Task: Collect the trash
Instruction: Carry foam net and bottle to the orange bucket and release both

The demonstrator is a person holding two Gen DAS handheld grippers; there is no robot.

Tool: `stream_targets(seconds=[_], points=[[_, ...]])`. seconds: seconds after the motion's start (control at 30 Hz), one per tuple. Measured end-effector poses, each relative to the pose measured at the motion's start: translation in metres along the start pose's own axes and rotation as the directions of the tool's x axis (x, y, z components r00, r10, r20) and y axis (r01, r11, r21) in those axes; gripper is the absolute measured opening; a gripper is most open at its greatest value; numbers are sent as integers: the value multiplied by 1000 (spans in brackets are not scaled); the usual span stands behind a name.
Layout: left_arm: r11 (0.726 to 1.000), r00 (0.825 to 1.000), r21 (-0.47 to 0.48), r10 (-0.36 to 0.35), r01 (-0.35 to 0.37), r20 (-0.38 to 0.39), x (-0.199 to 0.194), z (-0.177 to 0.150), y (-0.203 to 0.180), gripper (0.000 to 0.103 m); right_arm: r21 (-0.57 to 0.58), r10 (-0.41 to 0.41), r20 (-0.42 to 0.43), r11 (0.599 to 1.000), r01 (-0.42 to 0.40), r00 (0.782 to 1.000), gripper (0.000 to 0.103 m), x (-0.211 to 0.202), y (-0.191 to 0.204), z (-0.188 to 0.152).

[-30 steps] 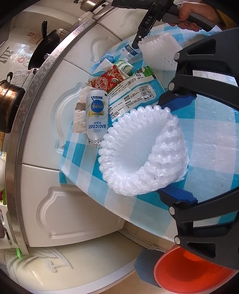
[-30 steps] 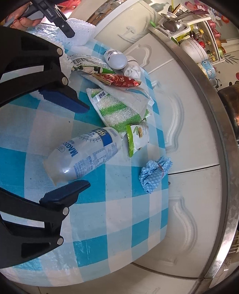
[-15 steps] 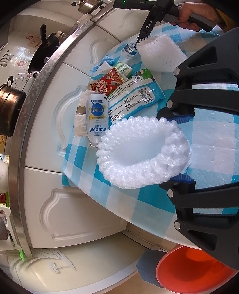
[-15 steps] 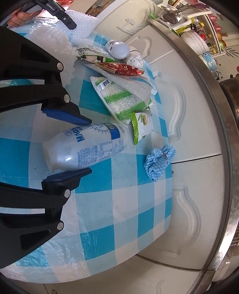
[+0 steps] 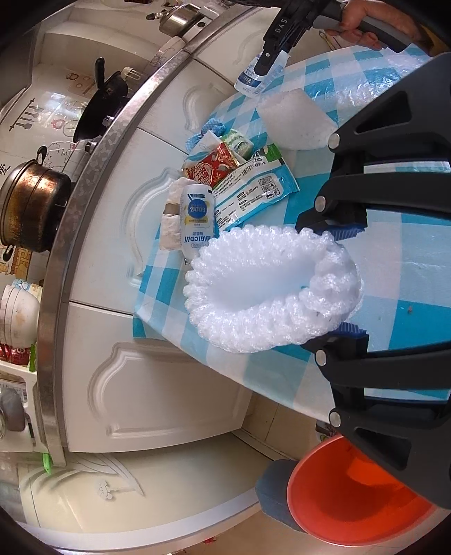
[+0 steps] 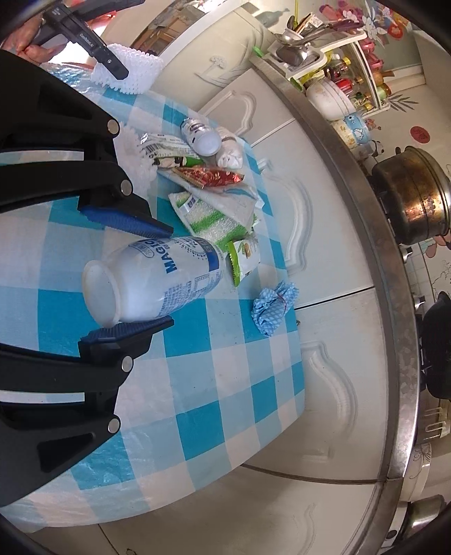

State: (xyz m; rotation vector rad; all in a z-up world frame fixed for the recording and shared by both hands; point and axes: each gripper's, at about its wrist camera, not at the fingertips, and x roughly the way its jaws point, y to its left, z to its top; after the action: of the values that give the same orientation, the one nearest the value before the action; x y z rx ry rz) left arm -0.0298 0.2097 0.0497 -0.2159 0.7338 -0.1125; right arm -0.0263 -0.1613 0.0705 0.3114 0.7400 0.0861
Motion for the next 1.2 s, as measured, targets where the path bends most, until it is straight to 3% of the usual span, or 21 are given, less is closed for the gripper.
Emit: stream_targets(seconds=[0.2, 0.47, 0.6, 0.77, 0.9, 1.07, 1.2], points=[[1000, 999, -16, 15, -14, 44, -37, -4, 24, 39, -36, 94, 24, 995, -93, 995, 47, -29, 39, -1], [995, 994, -64, 80, -75, 78, -84, -19, 80, 39, -169, 247, -36, 953, -250, 968, 47, -43, 137, -12], [986, 990, -115, 127, -119, 63, -101, -33, 122, 39, -257, 325, -126, 902, -347, 937, 47, -34, 202, -30], [963, 980, -185, 201, -195, 14, -109, -58, 176, 39, -356, 379, -288, 810, -466, 879, 47, -5, 289, -68], [947, 971, -217, 234, -237, -41, -105, -79, 208, 40, -398, 373, -417, 745, -535, 829, 47, 25, 346, -105], [933, 967, -258, 228, -250, -115, -90, -100, 234, 41, -418, 322, -537, 702, -577, 780, 47, 59, 386, -145], [927, 961, -268, 225, -262, -162, -72, -110, 240, 48, -448, 266, -581, 685, -575, 769, 48, 80, 405, -165]])
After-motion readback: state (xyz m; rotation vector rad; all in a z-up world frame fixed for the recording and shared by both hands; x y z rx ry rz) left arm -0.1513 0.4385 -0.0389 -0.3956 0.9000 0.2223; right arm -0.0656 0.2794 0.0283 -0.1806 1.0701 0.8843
